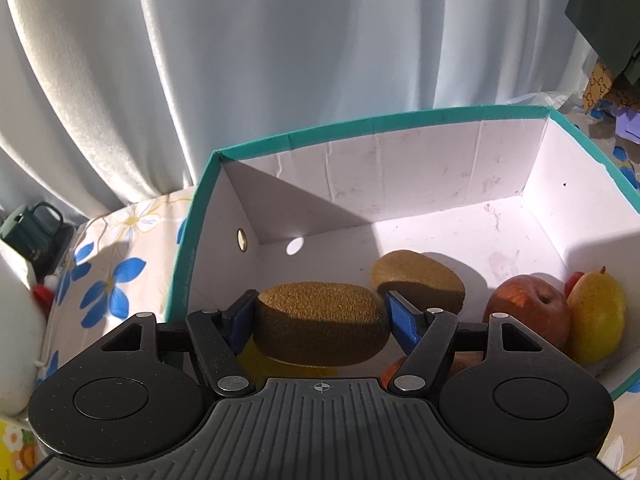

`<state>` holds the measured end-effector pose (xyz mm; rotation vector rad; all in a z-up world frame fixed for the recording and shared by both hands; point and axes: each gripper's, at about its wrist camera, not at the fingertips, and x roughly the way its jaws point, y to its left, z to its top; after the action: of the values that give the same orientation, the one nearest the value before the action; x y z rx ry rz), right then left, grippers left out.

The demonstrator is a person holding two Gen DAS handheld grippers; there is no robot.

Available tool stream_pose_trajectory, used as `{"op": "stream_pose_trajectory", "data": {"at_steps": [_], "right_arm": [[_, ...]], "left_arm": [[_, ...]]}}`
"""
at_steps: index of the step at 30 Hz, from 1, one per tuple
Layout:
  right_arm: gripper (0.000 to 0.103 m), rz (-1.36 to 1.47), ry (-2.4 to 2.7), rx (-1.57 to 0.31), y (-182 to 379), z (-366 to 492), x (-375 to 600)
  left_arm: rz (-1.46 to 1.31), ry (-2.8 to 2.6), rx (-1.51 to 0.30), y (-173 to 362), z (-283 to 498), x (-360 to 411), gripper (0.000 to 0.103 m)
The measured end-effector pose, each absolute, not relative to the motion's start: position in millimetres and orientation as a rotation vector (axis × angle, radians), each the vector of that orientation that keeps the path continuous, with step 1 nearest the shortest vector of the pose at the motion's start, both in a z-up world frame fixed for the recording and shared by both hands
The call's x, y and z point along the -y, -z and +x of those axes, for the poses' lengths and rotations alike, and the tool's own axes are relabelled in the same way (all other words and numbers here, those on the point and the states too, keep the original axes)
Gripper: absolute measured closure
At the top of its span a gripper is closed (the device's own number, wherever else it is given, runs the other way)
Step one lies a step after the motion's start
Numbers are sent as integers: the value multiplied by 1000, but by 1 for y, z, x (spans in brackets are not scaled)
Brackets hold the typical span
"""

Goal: Organize fruits
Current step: 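Lower the kiwi into the box and open left tool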

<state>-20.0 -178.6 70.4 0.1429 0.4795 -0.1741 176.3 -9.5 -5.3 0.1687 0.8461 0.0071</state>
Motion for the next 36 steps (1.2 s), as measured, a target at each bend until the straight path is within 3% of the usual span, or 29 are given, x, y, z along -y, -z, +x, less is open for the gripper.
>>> {"op": "stream_pose_trajectory", "data": {"at_steps": [10, 14, 21, 36], "right_arm": [[62, 148, 170, -472, -69, -19, 179], [62, 150, 171, -467, -69, -20, 179], [62, 153, 176, -456, -71, -22, 182], [62, 130, 113, -447, -76, -11, 175]], "left_arm": [[160, 3, -865, 5, 178, 9, 26], [142, 15, -864, 2, 174, 8, 11], [63, 20, -794, -32, 138, -3, 3], [-123, -17, -741, -66, 51, -40, 1]]}}
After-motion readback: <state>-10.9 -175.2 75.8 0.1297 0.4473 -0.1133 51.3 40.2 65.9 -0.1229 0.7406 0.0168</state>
